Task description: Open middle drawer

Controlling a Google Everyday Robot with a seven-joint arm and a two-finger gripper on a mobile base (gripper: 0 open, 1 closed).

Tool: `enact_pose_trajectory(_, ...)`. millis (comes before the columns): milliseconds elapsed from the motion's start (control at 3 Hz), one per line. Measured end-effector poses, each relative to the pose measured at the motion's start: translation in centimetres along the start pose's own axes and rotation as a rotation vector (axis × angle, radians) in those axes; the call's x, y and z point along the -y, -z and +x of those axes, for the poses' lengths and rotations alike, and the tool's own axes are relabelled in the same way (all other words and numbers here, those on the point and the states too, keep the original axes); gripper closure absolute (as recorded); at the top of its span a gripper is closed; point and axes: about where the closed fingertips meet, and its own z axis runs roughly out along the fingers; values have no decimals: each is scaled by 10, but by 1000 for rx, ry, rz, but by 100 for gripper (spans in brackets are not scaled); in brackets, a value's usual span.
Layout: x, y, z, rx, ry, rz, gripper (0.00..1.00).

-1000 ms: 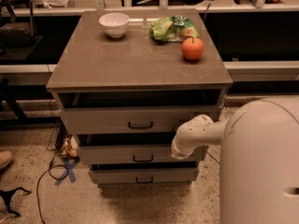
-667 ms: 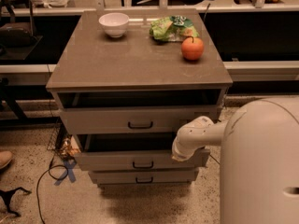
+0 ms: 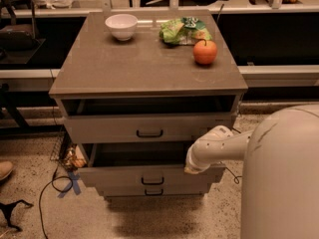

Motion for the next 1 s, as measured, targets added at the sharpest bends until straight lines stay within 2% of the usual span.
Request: enact_pose_trajectory(1000, -3, -3, 0, -1, 2, -6, 13)
